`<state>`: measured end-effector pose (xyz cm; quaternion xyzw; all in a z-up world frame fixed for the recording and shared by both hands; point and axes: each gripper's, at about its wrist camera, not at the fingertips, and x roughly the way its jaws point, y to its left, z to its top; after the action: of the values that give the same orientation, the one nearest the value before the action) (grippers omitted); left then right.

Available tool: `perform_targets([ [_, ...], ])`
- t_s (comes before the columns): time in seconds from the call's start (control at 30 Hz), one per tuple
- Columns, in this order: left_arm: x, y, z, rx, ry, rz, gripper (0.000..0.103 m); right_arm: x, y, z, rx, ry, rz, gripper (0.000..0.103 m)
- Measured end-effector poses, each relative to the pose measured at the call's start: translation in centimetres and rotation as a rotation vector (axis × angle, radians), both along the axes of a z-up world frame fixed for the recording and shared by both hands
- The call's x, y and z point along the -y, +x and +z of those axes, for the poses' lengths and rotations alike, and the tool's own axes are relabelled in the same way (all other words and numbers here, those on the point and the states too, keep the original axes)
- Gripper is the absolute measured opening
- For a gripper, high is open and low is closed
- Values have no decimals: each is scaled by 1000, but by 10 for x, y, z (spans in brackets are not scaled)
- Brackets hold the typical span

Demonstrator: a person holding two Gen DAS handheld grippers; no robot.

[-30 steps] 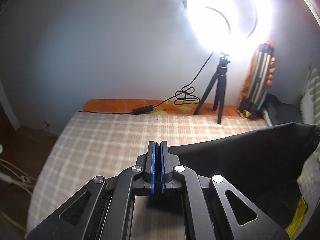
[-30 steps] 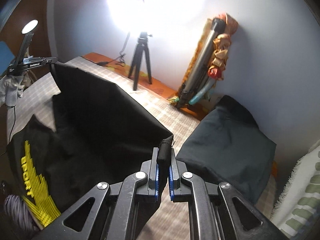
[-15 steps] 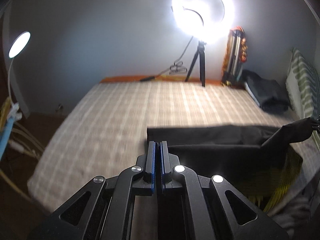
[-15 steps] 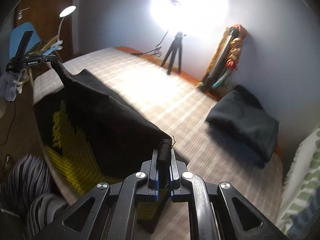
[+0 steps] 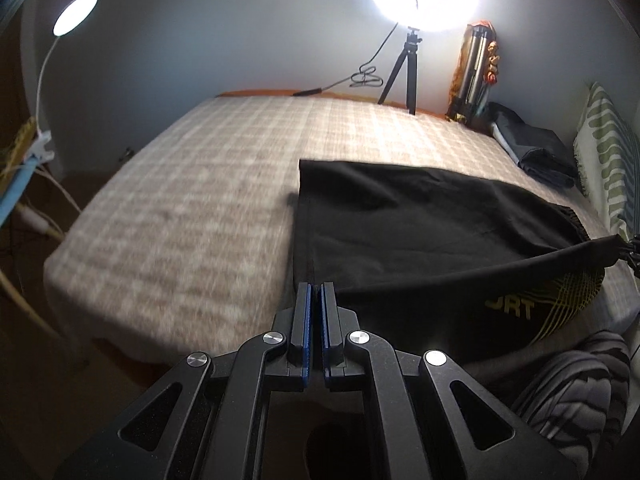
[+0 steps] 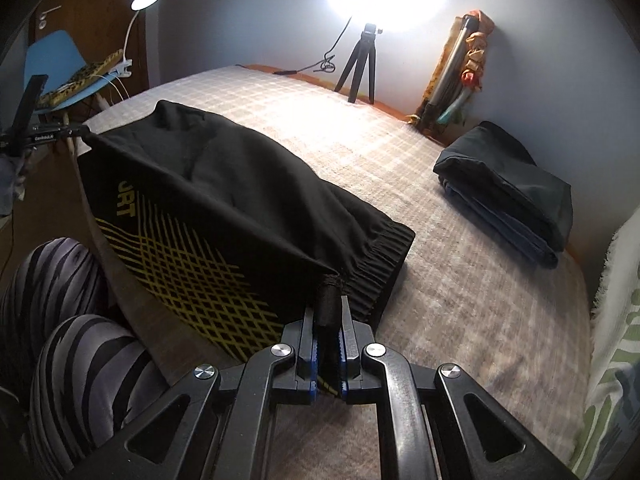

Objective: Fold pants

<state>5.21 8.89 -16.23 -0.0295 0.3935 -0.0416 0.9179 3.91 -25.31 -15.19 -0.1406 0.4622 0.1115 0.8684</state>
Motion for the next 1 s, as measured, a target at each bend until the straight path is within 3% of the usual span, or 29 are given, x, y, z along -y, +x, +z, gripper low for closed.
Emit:
perform_targets([
  [0.13,3,-10,-17,-36,35,-7,3,-8,-7,-19,-38,-36,25,5],
  [0.4,-3,-24,-29,-82,32,-16,5,-12,-9,-40,-89,-52,45,5],
  [0.5,-7,-26,-28,-124,48,-26,15,-12,-12,-40,-111,-50,44,13],
  [0.53,-9,-28,-27,-128,53,-20,19,-11,-12,-39,-123,-43,47,21],
  [0.57,-12,-30,-25,-130,53,-17,20,-9,-14,-37,-133,-38,44,30],
  [0.7,-20,-32,-8,-101,52,6,20,-1,-19,-15,-109,32,35,37],
  [0.83,-7,-20,12,-30,19,-12,21,10,-7,16,-51,144,16,51],
  [1.0,42,9,15,20,10,-120,21,-5,42,41,-4,238,-11,52],
])
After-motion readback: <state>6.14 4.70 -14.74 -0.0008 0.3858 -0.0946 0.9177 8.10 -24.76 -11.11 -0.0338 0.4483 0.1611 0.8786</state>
